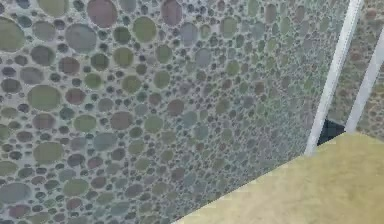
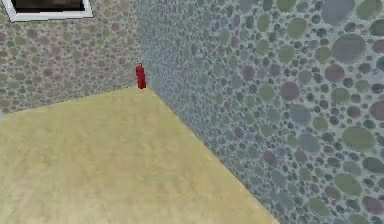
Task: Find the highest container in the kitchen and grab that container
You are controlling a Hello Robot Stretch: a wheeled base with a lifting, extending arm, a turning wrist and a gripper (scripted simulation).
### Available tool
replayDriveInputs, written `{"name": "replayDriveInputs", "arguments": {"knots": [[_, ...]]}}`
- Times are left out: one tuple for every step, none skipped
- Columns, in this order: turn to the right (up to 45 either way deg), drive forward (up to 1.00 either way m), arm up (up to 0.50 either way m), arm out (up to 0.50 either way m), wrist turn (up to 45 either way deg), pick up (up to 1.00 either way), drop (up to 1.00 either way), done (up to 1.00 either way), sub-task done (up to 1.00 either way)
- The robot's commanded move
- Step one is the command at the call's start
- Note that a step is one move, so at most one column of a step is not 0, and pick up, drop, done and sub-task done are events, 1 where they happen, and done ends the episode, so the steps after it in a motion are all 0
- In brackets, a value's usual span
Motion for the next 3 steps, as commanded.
{"name": "replayDriveInputs", "arguments": {"knots": [[45.0,0.00,0.00,0.00,0.0,0.00,0.00,0.00,0.00],[27.0,0.00,0.00,0.00,0.0,0.00,0.00,0.00,0.00],[0.0,0.10,0.00,0.00,0.0,0.00,0.00,0.00,0.00]]}}
